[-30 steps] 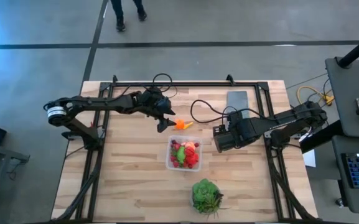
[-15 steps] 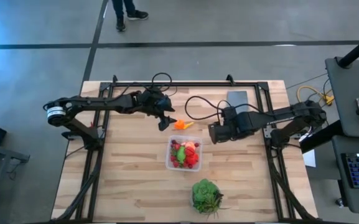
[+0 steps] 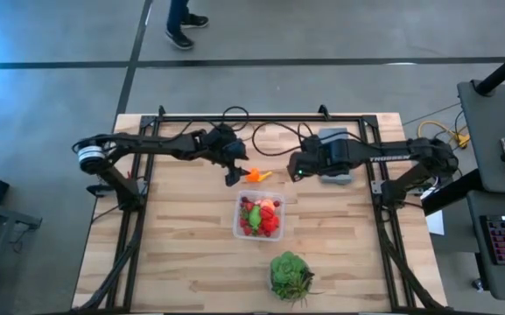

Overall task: Pick and placing Produce into tupperware
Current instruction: Put the orange pumpkin into the transparent container

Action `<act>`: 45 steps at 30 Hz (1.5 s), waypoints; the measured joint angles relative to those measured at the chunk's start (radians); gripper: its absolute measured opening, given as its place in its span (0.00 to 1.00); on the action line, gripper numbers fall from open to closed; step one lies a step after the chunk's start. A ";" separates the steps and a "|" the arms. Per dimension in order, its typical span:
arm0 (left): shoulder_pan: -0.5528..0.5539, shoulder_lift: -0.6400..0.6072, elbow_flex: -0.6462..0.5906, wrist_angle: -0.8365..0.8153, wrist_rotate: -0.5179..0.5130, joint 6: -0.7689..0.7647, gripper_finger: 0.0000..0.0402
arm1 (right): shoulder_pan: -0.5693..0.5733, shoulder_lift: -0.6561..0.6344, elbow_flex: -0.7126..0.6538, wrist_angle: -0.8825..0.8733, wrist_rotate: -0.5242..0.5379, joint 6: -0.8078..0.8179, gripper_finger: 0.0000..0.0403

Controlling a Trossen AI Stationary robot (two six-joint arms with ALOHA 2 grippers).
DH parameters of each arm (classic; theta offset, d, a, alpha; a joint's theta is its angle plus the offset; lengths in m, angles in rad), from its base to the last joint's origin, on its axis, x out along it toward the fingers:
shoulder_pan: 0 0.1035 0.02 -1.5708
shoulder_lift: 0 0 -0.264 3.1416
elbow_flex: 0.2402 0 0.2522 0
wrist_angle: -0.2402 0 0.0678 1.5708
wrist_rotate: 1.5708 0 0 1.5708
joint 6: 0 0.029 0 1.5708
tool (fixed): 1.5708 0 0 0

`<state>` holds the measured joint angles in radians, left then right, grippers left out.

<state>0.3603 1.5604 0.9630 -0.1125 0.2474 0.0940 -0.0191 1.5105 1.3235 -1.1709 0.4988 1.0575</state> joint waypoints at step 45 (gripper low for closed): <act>0.004 0.284 0.047 0.108 0.006 0.181 0.67 | -0.224 0.000 -0.006 0.032 -0.009 -0.022 0.66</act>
<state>0.3645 1.8442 1.0100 -0.0041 0.2531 0.2748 -0.2432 1.5105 1.3178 -1.1385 0.4900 1.0360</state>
